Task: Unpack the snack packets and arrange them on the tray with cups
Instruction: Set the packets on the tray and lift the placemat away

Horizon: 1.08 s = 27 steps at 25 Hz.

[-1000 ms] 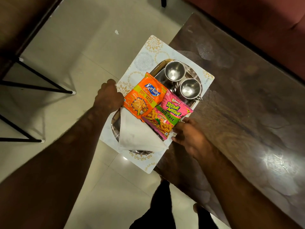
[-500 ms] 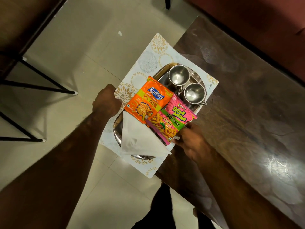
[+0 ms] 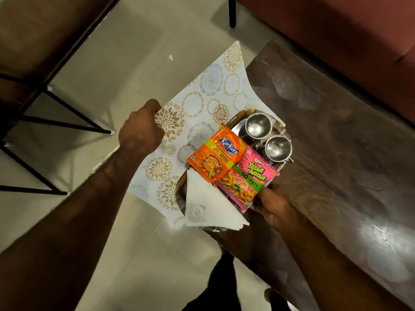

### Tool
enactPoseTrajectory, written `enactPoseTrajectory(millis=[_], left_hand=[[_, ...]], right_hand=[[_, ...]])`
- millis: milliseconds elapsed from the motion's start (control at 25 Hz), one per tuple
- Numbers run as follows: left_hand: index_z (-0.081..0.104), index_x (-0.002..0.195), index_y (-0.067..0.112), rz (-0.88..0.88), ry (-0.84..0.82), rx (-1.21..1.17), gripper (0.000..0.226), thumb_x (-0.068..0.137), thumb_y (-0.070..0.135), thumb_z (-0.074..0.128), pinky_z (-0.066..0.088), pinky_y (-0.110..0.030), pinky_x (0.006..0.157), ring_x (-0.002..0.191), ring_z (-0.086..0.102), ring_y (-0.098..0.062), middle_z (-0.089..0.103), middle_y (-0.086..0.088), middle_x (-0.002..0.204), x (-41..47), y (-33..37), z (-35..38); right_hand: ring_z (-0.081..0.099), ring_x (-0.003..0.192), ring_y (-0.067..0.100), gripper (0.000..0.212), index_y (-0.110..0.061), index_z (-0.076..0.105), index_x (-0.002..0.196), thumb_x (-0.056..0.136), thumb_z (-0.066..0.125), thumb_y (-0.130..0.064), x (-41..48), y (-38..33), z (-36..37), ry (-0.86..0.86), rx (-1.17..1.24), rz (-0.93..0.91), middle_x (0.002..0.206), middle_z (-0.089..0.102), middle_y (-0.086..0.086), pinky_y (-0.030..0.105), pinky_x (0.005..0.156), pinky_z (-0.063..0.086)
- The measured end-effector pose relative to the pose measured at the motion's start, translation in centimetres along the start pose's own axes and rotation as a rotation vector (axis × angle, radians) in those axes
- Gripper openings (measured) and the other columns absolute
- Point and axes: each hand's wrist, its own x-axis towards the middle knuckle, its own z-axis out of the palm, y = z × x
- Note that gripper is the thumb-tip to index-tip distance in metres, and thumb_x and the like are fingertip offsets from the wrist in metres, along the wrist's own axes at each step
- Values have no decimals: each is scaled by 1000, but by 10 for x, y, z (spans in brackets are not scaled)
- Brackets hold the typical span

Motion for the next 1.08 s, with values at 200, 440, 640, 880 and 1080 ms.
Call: enactPoseTrajectory(millis=[200, 440, 640, 880, 1080], left_hand=[[51, 118, 30, 81, 68, 46, 36, 87, 12, 53, 56, -49, 77, 97, 62, -36, 67, -10, 116, -4, 16, -55], [49, 127, 27, 175, 171, 173, 37, 93, 15, 56, 54, -47, 76, 99, 64, -40, 67, -13, 119, -11, 39, -107], [49, 128, 25, 207, 229, 149, 37, 94, 14, 58, 54, -51, 81, 106, 61, -42, 65, -14, 124, -22, 46, -149], [52, 131, 23, 238, 216, 23, 44, 90, 9, 63, 50, -56, 93, 117, 56, -43, 60, -16, 132, -34, 56, -209], [60, 122, 18, 353, 18, -103, 40, 86, 2, 70, 49, -40, 87, 106, 62, -32, 65, -9, 113, -38, 71, -230]], right_hand=[[67, 76, 23, 19, -8, 67, 117, 107, 52, -2, 2, 1, -9, 42, -16, 17, 93, 72, 13, 37, 72, 59], [74, 76, 25, 22, -5, 69, 116, 102, 54, 4, 2, 6, -22, 92, -52, -22, 97, 76, 14, 37, 65, 62], [66, 99, 35, 24, -1, 68, 110, 95, 55, 11, -6, 5, -41, 98, -142, -48, 107, 70, 22, 39, 78, 54], [59, 95, 26, 41, -3, 59, 135, 95, 58, 4, -51, -33, -84, 442, -269, -366, 106, 60, 10, 31, 76, 45], [60, 118, 19, 55, -18, 59, 139, 87, 76, -10, -108, -111, -87, 459, -320, -749, 133, 62, 2, 27, 96, 42]])
